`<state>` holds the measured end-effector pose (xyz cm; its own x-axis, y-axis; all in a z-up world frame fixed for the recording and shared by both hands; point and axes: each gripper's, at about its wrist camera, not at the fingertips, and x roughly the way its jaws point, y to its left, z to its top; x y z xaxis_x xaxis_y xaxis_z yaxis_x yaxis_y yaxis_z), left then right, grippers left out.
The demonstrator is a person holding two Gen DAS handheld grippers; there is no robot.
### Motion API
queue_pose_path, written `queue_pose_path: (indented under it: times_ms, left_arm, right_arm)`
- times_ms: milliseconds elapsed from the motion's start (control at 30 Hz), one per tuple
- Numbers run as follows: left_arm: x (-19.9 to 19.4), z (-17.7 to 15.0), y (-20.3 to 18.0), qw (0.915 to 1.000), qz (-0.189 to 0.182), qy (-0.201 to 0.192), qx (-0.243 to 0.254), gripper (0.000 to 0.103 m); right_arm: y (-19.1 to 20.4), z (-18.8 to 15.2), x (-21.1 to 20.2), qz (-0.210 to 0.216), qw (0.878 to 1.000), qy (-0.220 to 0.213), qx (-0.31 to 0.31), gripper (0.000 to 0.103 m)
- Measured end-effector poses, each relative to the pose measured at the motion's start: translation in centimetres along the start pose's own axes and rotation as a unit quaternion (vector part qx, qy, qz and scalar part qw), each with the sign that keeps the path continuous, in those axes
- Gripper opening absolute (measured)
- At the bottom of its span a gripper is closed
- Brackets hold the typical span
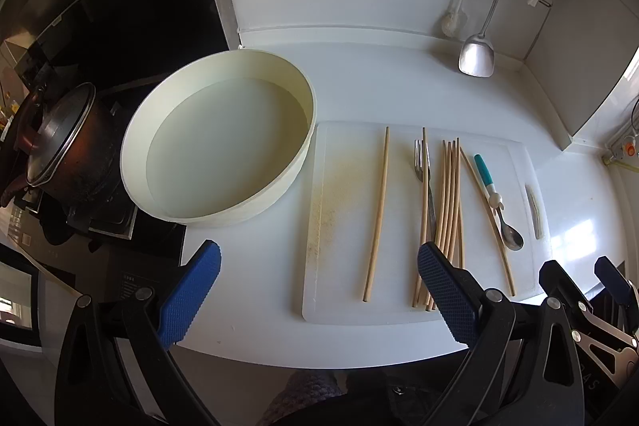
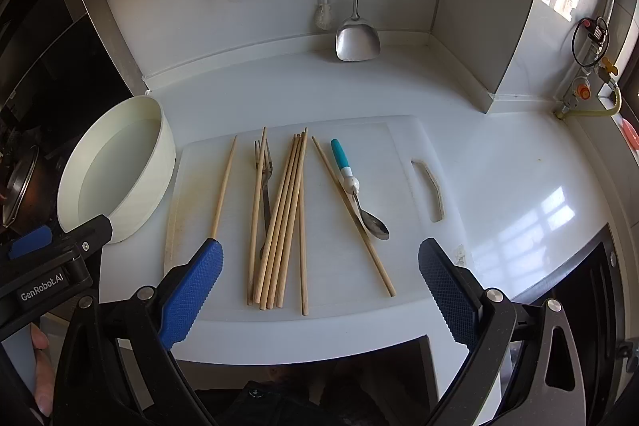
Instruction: Organize utensils
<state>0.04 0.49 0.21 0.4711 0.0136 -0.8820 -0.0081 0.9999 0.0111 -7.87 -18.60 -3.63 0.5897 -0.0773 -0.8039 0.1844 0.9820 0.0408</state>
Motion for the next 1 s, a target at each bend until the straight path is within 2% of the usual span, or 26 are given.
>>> queue_pose_path:
  times_ms: [1000]
  left_arm:
    - [0.21, 0.26, 0.85, 1.0000, 0.004, 0.001, 0.001, 0.097]
  right_arm:
    - [0.30, 0.10, 0.19, 0.000, 1.000, 0.002, -0.003, 0.094]
